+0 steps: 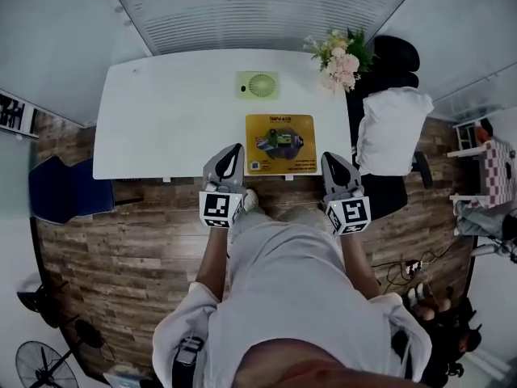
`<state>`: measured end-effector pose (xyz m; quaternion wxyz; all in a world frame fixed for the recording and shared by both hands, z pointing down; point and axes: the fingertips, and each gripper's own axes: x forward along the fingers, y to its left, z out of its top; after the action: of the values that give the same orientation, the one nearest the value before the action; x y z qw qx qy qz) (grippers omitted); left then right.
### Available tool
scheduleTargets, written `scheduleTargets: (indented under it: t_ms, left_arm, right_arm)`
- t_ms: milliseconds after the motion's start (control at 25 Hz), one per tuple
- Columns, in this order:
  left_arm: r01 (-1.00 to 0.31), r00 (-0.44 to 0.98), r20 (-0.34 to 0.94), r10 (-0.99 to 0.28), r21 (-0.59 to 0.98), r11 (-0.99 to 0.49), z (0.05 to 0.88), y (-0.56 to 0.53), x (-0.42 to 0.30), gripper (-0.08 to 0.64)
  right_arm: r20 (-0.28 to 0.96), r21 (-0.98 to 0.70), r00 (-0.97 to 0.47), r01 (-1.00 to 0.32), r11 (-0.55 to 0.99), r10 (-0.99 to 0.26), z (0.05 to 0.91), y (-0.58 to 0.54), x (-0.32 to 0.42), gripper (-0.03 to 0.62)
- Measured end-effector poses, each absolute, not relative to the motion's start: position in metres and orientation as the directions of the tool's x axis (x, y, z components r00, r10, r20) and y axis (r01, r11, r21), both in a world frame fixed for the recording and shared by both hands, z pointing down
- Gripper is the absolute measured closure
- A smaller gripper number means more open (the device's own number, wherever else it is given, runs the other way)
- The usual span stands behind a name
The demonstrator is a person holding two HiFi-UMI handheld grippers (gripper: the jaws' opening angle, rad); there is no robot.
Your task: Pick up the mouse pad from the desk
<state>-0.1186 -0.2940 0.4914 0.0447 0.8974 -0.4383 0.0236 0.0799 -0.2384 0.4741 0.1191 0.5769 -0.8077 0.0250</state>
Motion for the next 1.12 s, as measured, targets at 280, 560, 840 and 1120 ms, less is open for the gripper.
scheduleTargets:
  t_ms: [280, 560, 840, 1120]
  left_arm:
    - [-0.822, 0.570, 0.150, -0.808, 0.110, -0.559, 0.530, -0.335, -0.133, 0.566]
    - [-0.875, 0.480, 0.252, -0.840, 0.075, -0.478, 0.576, -0.349, -0.123, 0.566]
    - [-0.888, 0.445, 0.432, -0.785, 0.095, -0.451, 0.656, -0.359, -0.096, 0.566]
    - [-0.895, 0.430, 0.585, -0.688, 0.177, -0.409, 0.733, -0.375, -0.084, 0.413]
  right_arm:
    - [0.281, 0.051, -0.243, -0.962, 0.267, -0.929, 0.507, -0.278, 0.088, 0.594]
    - [0.316, -0.011, -0.208, -0.976, 0.215, -0.926, 0.560, -0.307, 0.114, 0.594]
    - [0.468, -0.022, -0.191, -0.979, 0.204, -0.863, 0.641, -0.322, 0.141, 0.592]
    - [0.635, -0.083, -0.193, -0.980, 0.183, -0.748, 0.726, -0.336, 0.162, 0.433]
